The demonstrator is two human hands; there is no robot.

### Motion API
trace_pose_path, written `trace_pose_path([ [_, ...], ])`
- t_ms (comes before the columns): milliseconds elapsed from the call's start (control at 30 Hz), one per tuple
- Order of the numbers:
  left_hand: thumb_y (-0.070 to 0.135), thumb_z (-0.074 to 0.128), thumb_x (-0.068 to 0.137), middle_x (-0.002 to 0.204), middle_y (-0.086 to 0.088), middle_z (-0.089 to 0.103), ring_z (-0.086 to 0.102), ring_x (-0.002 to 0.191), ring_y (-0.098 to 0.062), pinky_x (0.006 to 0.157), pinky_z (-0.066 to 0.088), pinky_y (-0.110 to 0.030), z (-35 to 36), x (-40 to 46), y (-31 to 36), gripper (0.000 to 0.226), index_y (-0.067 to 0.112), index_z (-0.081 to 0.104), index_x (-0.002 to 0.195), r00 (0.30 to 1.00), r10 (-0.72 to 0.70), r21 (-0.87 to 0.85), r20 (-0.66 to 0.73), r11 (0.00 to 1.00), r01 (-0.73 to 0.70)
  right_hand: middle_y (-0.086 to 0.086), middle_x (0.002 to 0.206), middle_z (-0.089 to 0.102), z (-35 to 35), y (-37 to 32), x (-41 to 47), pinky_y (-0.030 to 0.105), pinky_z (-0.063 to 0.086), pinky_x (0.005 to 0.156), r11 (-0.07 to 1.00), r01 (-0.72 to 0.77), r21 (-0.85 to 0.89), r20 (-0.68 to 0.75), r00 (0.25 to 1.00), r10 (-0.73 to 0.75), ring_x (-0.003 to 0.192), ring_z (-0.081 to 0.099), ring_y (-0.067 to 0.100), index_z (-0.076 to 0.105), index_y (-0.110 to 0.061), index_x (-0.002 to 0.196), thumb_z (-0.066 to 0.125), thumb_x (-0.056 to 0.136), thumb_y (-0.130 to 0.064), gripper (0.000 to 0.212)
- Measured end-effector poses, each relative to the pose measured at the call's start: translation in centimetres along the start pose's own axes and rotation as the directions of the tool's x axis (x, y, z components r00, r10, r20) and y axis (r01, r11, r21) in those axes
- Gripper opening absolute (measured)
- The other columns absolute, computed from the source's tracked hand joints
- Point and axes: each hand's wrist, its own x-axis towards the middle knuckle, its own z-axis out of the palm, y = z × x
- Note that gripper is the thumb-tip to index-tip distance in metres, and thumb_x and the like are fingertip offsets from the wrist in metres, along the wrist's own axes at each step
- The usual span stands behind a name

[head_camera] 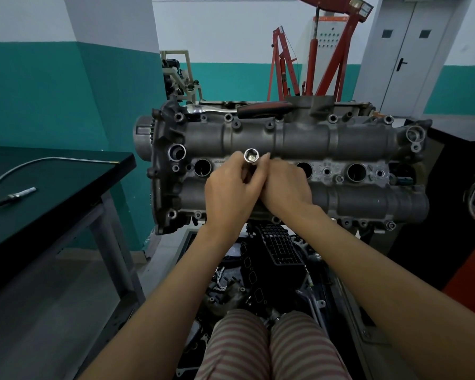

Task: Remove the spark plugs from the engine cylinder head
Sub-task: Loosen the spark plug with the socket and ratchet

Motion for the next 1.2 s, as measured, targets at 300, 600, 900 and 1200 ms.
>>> trace_pose_path([
  [300,0.03,0.052,0.093,0.054,0.007,0.044,0.042,0.051,-0.009,0.051,0.028,-0.02,0.26,0.15,-0.3,0.032,0.013,0.049,0.066,0.999,-0.018,0.061,0.051,0.998,0.015,0.007,0.084,0.06,0.37,0.0,-0.02,0.031,0.026,0.056,1.0,-0.015,0.021,-0.026,1.0,0.016,0.073,0.059,0.029,0.043,-0.013,0.094,0.038,0.092,-0.032,0.02],
  [600,0.032,0.054,0.088,0.062,0.0,0.051,0.047,0.056,-0.015,0.052,0.037,-0.024,0.01,0.02,0.0,0.03,0.006,0.048,0.075,1.0,-0.001,0.032,0.028,0.999,0.0,0.007,0.089,0.061,0.27,0.07,0.0,0.031,0.029,0.058,1.0,0.0,0.03,-0.005,1.0,0.0,0.078,0.057,0.028,0.046,-0.013,0.086,0.04,0.093,-0.023,0.013],
  [900,0.033,0.055,0.093,0.044,0.011,0.035,0.035,0.042,-0.008,0.047,0.027,-0.018,0.07,0.12,-0.16,0.043,0.022,0.036,0.056,1.0,0.004,0.071,0.029,0.997,-0.006,0.011,0.081,0.064,0.34,0.0,-0.08,0.031,0.028,0.056,1.0,-0.004,0.022,-0.045,0.999,0.005,0.074,0.06,0.031,0.05,-0.011,0.093,0.043,0.09,-0.026,0.017],
  [1200,0.026,0.052,0.089,0.06,0.004,0.047,0.046,0.055,-0.011,0.051,0.033,-0.015,0.03,-0.12,-0.2,0.021,0.009,0.047,0.077,1.0,-0.007,0.024,0.024,1.0,0.006,0.001,0.094,0.052,0.17,-0.17,0.03,0.032,0.025,0.053,0.994,-0.011,0.108,0.0,1.0,0.011,0.066,0.05,0.025,0.034,-0.017,0.089,0.039,0.095,-0.03,0.015],
])
